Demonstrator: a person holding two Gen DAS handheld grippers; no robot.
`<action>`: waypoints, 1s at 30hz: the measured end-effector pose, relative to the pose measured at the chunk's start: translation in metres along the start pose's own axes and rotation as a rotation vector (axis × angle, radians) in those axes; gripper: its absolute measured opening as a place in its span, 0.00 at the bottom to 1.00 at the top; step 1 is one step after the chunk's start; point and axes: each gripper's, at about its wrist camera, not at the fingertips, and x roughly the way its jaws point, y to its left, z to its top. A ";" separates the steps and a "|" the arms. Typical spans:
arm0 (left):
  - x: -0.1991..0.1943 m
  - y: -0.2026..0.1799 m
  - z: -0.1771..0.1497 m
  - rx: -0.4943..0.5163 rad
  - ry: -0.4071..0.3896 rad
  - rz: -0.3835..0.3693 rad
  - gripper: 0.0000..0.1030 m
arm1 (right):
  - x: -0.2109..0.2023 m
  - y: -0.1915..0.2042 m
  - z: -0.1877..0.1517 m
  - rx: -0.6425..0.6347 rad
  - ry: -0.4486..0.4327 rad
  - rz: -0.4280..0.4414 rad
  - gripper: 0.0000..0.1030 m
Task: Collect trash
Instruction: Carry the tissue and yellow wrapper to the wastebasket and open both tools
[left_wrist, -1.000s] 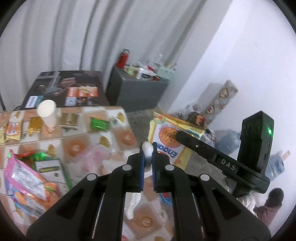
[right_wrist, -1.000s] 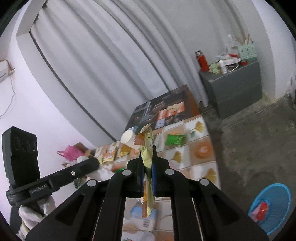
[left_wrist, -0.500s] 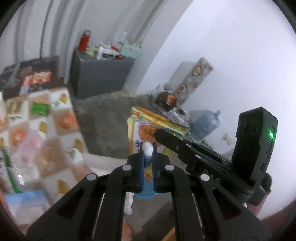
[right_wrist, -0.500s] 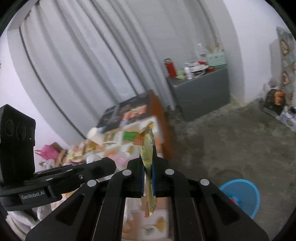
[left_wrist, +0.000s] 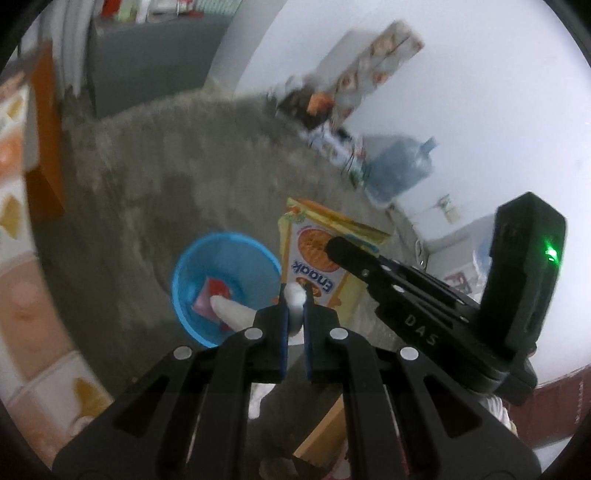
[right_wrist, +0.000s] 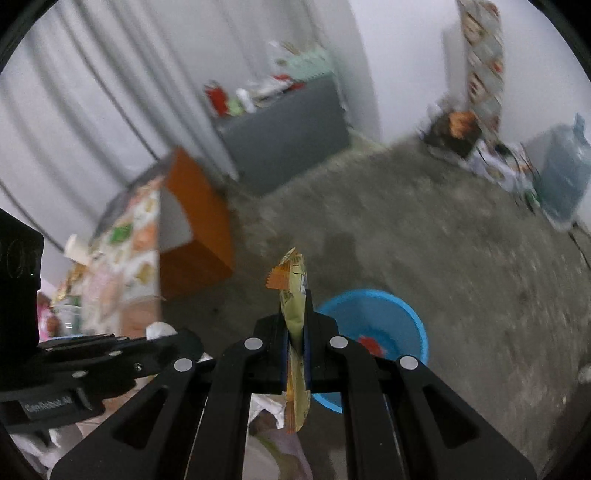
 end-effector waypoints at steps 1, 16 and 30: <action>0.012 0.003 0.000 -0.009 0.021 0.002 0.05 | 0.008 -0.006 -0.002 0.011 0.013 -0.010 0.06; 0.151 0.071 0.003 -0.182 0.168 0.140 0.34 | 0.138 -0.080 -0.032 0.112 0.218 -0.128 0.13; 0.097 0.070 0.005 -0.150 0.059 0.152 0.45 | 0.120 -0.068 -0.027 0.083 0.156 -0.142 0.39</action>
